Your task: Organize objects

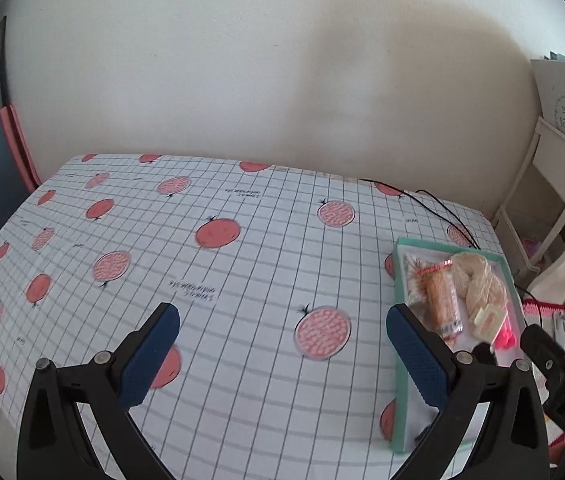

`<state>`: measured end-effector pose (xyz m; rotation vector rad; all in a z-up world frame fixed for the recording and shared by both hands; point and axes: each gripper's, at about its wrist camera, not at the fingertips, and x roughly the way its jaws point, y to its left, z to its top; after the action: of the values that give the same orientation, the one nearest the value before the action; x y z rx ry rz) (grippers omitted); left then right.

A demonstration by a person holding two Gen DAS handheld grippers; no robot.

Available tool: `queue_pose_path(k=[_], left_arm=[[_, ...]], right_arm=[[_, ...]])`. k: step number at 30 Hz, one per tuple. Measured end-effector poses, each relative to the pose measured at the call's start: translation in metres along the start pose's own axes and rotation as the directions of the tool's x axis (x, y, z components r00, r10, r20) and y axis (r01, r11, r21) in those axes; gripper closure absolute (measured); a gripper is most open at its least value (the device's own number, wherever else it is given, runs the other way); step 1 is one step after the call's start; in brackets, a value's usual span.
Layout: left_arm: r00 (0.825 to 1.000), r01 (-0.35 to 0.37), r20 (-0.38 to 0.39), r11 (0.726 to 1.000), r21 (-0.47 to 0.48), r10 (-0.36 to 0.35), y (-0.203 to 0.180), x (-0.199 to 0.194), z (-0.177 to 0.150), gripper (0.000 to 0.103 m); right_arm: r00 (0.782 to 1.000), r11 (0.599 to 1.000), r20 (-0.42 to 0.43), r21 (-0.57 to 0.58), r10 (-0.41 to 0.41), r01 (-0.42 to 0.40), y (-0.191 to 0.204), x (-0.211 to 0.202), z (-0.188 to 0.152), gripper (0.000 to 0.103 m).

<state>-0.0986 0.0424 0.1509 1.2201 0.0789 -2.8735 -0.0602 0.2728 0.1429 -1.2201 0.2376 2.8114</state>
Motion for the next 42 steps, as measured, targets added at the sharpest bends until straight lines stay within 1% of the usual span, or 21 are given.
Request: queue_pose_path(k=[5, 10, 16, 23, 26, 32, 39, 42], left_arm=[[1.0, 0.022, 0.006, 1.0, 0.011, -0.022, 0.009, -0.018, -0.022, 0.0], [1.0, 0.015, 0.02, 0.999, 0.028, -0.016, 0.017, -0.029, -0.05, 0.0], [1.0, 0.013, -0.019, 0.999, 0.036, -0.012, 0.027, -0.024, -0.087, 0.0], [0.999, -0.004, -0.049, 1.0, 0.03, 0.005, 0.041, -0.016, -0.122, 0.0], [0.998, -0.014, -0.064, 1.0, 0.025, 0.016, 0.048, -0.012, -0.138, 0.0], [0.992, -0.026, -0.119, 0.999, 0.04, 0.031, 0.054, 0.006, -0.156, 0.0], [0.986, -0.018, -0.163, 0.999, 0.046, 0.026, 0.054, 0.019, -0.163, 0.0], [0.982, -0.027, -0.183, 0.998, 0.055, 0.037, 0.052, 0.026, -0.167, 0.0]], right_arm=[[1.0, 1.0, 0.004, -0.018, -0.008, 0.008, 0.006, -0.013, -0.023, 0.0], [1.0, 0.999, 0.005, -0.03, -0.01, 0.01, 0.008, -0.021, -0.049, 0.0], [1.0, 0.997, -0.003, -0.072, -0.008, 0.008, 0.016, -0.021, -0.083, 0.0], [0.999, 0.998, -0.038, -0.06, -0.011, 0.009, 0.013, -0.01, -0.119, 0.0], [0.998, 0.997, -0.06, -0.068, -0.029, 0.025, 0.01, -0.002, -0.133, 0.0], [0.994, 0.997, -0.101, -0.063, -0.042, 0.036, 0.006, 0.013, -0.156, 0.0], [0.99, 0.995, -0.118, -0.075, -0.072, 0.063, 0.005, 0.023, -0.167, 0.0], [0.987, 0.995, -0.134, -0.068, -0.085, 0.077, 0.001, 0.028, -0.168, 0.0]])
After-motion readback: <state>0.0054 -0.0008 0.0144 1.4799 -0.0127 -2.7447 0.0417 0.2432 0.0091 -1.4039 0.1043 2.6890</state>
